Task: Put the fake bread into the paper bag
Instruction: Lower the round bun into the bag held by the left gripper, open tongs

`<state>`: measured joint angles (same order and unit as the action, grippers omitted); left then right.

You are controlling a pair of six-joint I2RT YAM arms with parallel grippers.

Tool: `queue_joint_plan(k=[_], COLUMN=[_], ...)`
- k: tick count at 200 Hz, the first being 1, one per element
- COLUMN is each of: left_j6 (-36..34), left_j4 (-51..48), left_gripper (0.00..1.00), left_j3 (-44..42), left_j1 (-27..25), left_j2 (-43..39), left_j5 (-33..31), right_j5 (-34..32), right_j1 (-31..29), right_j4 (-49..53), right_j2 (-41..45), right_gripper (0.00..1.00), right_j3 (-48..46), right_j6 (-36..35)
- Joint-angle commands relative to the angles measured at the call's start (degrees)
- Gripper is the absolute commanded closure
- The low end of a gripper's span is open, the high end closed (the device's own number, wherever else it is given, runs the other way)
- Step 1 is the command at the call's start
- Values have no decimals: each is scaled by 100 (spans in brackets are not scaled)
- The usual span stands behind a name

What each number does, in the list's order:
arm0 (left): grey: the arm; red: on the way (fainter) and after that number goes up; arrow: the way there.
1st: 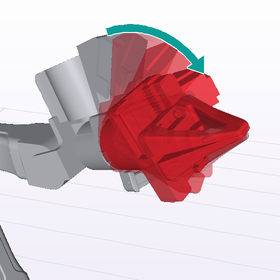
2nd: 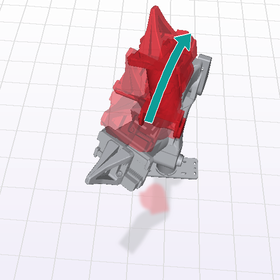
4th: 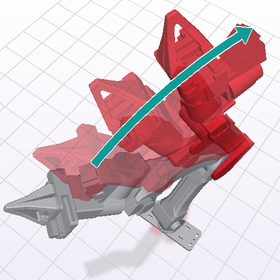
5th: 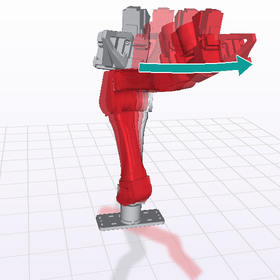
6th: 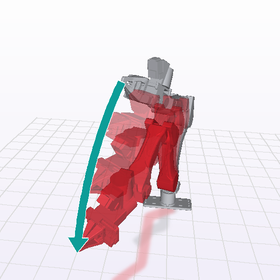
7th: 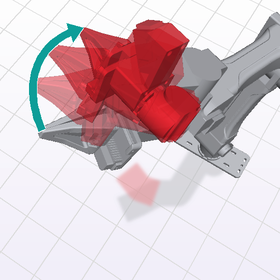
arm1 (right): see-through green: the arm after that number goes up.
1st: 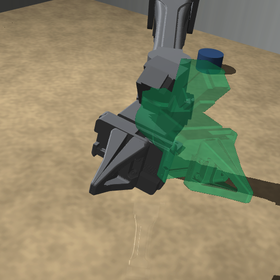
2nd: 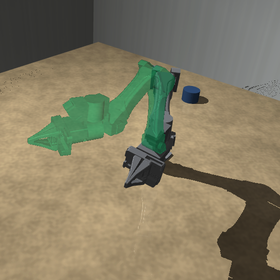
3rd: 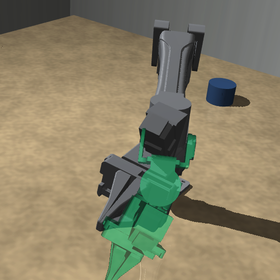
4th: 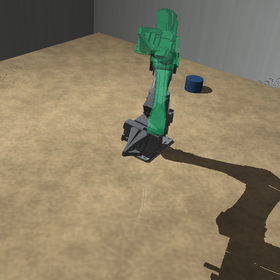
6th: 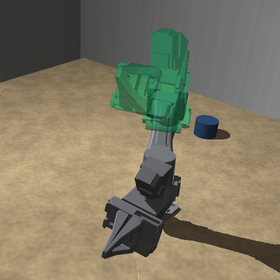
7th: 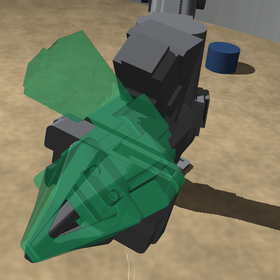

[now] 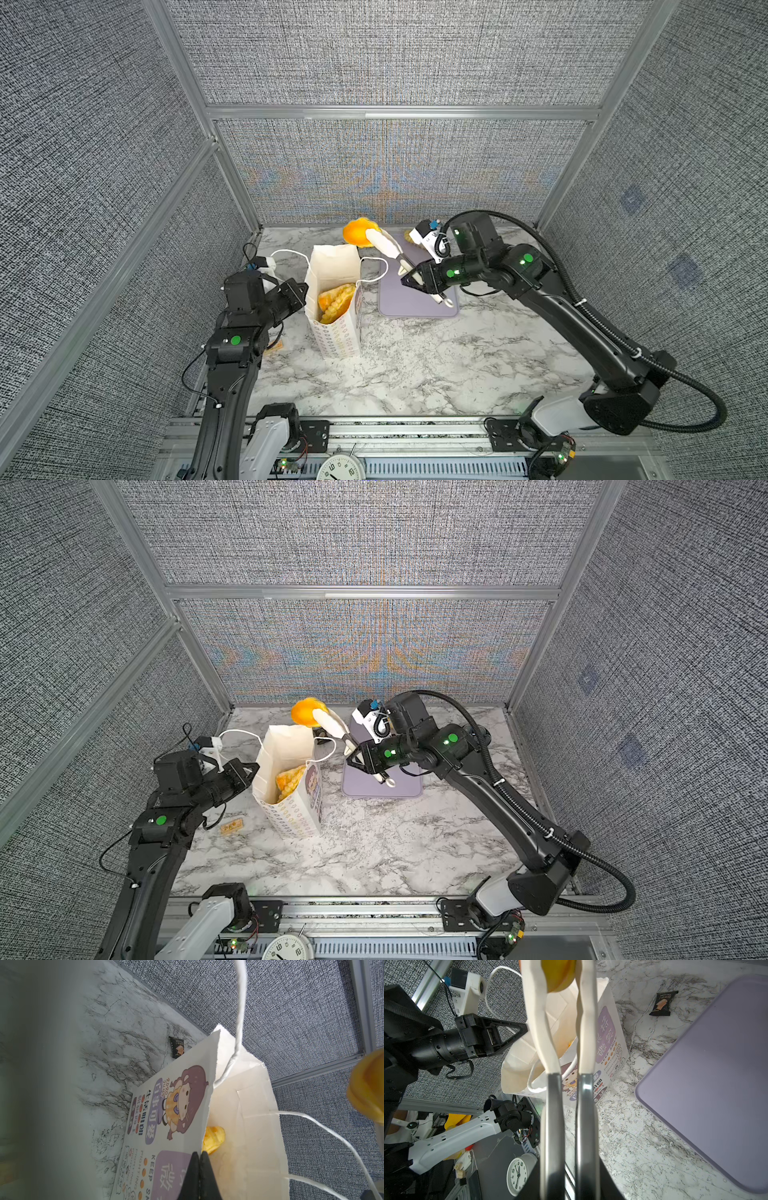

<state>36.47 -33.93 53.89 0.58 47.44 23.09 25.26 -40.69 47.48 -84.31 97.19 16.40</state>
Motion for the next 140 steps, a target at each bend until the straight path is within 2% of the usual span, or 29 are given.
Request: queue_joint_plan(k=[1, 140], left_j6=[-17, 9], left_j4=[142, 152], left_gripper=[100, 100], left_j3=[49, 25], left_j1=[6, 11], left_j2=[-14, -33], left_j5=[73, 90], right_j5=[-86, -889], right_j1=[-86, -894], right_j4=[62, 942], right_j2=[9, -512], right_gripper=[71, 68], right_j3=[107, 655], right_j6=[-195, -703])
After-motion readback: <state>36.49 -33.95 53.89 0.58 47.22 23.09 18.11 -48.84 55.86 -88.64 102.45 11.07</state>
